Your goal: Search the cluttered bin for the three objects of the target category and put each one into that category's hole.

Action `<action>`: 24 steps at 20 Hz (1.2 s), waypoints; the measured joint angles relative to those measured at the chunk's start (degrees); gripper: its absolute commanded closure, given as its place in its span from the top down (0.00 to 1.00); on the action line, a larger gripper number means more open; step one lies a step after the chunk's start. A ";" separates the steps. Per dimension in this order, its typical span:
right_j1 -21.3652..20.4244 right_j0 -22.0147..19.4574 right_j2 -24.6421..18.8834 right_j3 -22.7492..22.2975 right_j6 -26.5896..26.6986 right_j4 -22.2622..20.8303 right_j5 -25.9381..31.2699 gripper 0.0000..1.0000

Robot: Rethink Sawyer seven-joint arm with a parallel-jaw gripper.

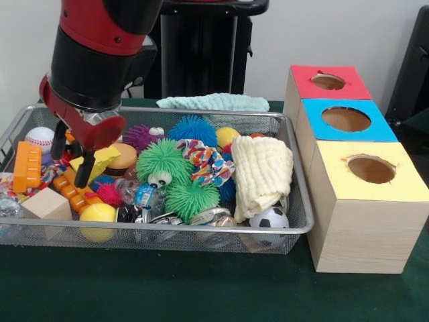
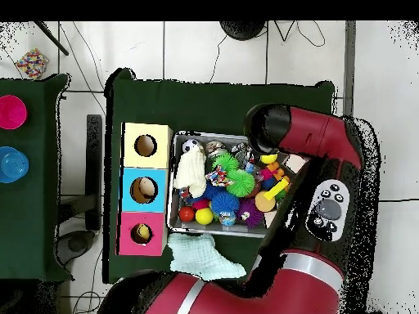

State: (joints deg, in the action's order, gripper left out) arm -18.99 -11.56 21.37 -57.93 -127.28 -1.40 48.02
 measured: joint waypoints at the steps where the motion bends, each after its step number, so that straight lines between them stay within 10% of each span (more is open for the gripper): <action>1: 0.20 0.05 0.00 1.38 0.00 -0.01 1.00 1.00; 24: 1.79 -0.22 -5.00 -0.13 0.00 0.53 -4.89 1.00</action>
State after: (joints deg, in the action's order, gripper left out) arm -17.19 -11.78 16.37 -58.06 -127.28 -0.87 43.13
